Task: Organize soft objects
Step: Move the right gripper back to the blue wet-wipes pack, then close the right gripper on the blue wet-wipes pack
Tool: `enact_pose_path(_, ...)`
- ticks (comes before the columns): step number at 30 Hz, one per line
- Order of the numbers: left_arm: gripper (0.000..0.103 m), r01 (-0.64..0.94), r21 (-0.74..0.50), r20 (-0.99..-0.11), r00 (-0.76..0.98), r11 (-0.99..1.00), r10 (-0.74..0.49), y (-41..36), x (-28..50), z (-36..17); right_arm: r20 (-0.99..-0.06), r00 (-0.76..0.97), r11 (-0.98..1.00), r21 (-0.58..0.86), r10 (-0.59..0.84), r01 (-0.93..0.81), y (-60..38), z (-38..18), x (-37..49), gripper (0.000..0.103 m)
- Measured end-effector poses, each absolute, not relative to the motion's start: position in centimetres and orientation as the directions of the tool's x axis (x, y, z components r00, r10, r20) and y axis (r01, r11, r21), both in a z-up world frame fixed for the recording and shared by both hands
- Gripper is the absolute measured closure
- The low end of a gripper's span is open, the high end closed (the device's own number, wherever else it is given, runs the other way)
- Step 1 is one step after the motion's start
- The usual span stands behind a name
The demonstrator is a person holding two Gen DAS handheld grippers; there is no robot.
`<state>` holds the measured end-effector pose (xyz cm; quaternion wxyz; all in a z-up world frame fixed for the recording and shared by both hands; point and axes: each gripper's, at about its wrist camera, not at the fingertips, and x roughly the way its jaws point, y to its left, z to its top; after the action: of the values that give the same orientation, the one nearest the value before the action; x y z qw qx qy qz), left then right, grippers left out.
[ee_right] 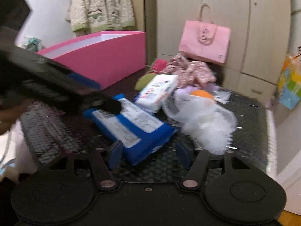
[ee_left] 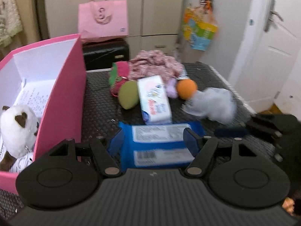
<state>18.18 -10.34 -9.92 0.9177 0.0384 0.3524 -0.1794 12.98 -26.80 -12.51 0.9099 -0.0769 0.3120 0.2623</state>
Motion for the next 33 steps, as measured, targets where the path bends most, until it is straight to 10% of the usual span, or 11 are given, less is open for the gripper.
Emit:
enact_pose_path(4,0.034,0.3,0.038,-0.691,0.697,0.953,-0.192,-10.9,19.7,-11.6,-0.627,0.665,0.851,-0.004,0.407,-0.525,-26.1,-13.1,13.6,0.031)
enact_pose_path(11,0.03,0.289,-0.166,-0.744,0.591,0.943,-0.312,-9.9,20.6,-12.6,-0.594,0.697,0.861,-0.012,0.403,-0.508,-25.7,-14.1,13.4,0.028)
enact_pose_path(20,0.051,0.31,-0.2,-0.738,0.577,0.93,-0.351,-9.3,20.2,-12.7,-0.564,0.723,0.889,0.044,0.398,-0.456,-25.0,-14.1,12.6,0.053)
enact_pose_path(33,0.055,0.362,-0.117,-0.723,0.608,0.925,-0.329,-10.4,19.2,-12.0,-0.544,0.776,0.942,0.092,0.319,-0.323,-23.6,-14.0,12.2,0.06)
